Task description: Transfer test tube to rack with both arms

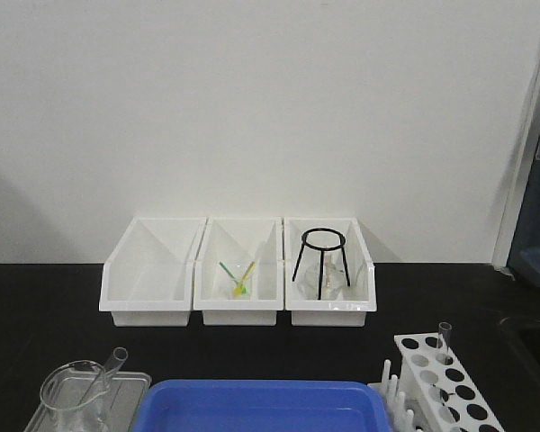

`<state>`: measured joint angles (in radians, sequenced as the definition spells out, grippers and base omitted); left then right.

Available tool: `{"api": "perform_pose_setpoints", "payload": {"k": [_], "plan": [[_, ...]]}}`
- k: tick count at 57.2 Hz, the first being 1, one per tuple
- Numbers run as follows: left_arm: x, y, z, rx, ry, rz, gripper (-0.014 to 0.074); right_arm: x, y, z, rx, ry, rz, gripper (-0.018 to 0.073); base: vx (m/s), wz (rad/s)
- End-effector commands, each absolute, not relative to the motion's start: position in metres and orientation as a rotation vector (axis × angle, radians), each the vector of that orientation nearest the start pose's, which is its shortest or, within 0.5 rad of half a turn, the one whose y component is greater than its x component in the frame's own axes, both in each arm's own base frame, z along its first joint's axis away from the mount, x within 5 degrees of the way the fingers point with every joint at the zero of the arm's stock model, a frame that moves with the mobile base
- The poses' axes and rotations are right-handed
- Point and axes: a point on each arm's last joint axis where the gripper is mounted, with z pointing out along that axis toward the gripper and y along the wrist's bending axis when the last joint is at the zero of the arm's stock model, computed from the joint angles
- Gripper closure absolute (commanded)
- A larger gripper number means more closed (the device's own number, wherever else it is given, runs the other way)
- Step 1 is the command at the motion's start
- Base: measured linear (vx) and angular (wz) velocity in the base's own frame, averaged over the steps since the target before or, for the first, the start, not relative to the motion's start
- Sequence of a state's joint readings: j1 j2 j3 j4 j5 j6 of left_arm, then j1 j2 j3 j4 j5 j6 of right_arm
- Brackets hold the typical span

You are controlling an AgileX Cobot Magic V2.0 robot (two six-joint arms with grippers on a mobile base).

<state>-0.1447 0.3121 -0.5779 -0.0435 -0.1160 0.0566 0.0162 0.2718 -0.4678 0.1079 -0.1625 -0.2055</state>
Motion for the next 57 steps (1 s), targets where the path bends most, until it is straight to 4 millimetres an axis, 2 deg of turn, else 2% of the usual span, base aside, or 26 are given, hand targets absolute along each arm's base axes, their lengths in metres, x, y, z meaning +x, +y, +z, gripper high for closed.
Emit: {"api": "perform_pose_setpoints", "payload": {"k": [1,7,13,14,22,29,36,49,57], "plan": [[0.083,-0.011,0.42,0.084,1.16,-0.114,0.0603,0.079,-0.001,0.39,-0.057,1.137,-0.107,0.057,0.0,0.01],[0.115,-0.016,0.427,0.088,1.227,-0.113,0.0603,0.107,-0.001,0.395,-0.059,1.205,-0.103,0.057,0.0,0.0],[0.141,-0.02,0.417,0.094,1.31,-0.112,0.0603,0.128,-0.001,0.391,-0.058,1.238,-0.105,0.057,0.0,0.0],[0.153,-0.022,0.41,0.099,1.362,-0.112,0.0603,0.138,0.0,0.385,-0.055,1.289,-0.095,0.0568,0.0,0.0],[0.161,-0.023,0.407,0.104,1.377,-0.108,0.0589,0.145,0.0,0.382,-0.055,1.302,-0.096,0.0561,0.0,0.0],[0.163,-0.024,0.405,0.12,1.386,-0.093,0.0521,0.145,0.0,0.382,-0.056,1.305,-0.096,0.0518,0.0,0.0],[0.163,-0.024,0.405,0.177,1.379,-0.038,0.0394,0.145,0.0,0.382,-0.057,1.305,-0.097,0.0412,0.0,0.0],[0.165,-0.025,0.404,0.24,1.381,0.022,0.0079,0.145,0.0,0.381,-0.059,1.313,-0.097,0.0066,0.0,0.0],[0.167,-0.026,0.404,0.254,1.373,0.032,-0.0015,0.145,0.0,0.382,-0.058,1.304,-0.098,-0.0089,0.0,0.0]]}}
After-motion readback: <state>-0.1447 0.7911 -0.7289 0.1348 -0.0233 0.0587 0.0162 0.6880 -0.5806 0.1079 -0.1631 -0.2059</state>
